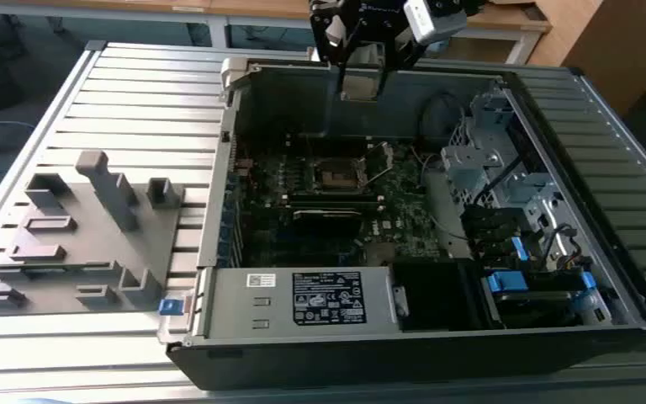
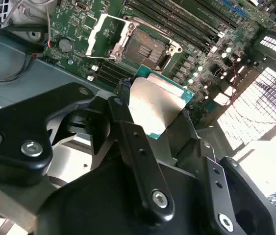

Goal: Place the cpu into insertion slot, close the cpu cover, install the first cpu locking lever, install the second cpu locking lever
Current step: 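Place the cpu into insertion slot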

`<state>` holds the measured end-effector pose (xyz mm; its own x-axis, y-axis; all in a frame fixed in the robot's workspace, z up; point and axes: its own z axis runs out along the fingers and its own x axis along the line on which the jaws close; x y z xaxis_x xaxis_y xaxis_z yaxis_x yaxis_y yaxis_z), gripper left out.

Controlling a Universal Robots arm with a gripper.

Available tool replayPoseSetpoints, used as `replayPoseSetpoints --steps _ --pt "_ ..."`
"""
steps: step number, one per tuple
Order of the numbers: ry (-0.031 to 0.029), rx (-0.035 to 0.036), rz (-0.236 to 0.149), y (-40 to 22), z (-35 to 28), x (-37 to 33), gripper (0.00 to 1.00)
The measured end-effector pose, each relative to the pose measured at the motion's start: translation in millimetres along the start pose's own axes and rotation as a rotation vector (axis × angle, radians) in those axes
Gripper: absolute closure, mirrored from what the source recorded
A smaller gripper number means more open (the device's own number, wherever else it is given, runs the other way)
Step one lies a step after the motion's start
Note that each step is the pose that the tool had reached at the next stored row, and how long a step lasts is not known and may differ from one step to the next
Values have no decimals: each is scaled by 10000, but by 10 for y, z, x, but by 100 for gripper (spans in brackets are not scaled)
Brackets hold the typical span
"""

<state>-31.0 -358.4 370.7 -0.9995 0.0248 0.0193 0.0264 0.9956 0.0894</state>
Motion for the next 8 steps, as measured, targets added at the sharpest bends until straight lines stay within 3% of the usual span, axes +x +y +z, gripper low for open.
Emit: replayPoseSetpoints --steps 8 --pt "-4 0 -1 -1 10 -1 46"
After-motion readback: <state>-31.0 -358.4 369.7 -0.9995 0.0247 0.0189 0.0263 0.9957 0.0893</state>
